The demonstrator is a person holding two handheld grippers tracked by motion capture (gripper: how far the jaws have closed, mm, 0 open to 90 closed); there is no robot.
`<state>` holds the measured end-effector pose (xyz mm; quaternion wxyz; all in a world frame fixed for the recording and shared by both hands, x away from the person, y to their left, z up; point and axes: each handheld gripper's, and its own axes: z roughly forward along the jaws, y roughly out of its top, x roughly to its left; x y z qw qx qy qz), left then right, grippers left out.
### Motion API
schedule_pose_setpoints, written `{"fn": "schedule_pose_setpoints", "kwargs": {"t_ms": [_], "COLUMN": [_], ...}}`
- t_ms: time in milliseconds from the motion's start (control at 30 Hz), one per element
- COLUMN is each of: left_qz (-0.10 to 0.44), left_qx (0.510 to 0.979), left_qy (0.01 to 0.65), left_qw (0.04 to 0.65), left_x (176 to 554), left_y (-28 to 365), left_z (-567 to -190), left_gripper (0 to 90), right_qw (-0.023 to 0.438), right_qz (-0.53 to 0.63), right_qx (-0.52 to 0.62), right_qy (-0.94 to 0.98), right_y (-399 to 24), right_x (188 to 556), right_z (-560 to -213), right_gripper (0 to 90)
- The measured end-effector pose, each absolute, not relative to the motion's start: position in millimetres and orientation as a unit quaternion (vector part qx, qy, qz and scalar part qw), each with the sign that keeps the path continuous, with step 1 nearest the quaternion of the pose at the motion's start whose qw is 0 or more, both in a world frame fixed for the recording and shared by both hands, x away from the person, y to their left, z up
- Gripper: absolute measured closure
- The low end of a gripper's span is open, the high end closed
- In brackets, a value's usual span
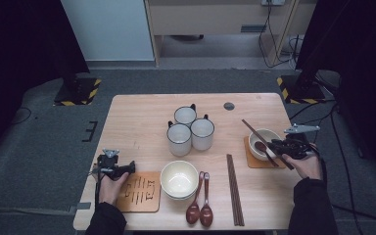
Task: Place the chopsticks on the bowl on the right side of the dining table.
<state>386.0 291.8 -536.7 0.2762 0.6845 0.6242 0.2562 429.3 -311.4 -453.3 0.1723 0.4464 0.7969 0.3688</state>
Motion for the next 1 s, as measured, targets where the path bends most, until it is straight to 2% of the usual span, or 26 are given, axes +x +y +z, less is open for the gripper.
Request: {"fn": "schedule_pose_setpoints", "kwargs": {"t_ms": [433, 1000], "left_qz": [0.256, 0.256], "left_qx": [0.685, 0.685], "left_qy": [0.624, 0.624], "left_qw": [0.276, 0.276], "left_x": [386, 386], "left_y": [292, 292], "left_z": [-537, -537], "left_gripper": [0.4, 0.4], "right_qw": [0.213, 0.249], "right_qz": [0.381, 0.385], "right_qx": [0.481, 0.517], "right_qy": [0.760, 0.723], "right_y": [-315, -316], "right_x": [406, 360], "right_z": [-437, -439], "right_gripper": [76.5, 80.4]}}
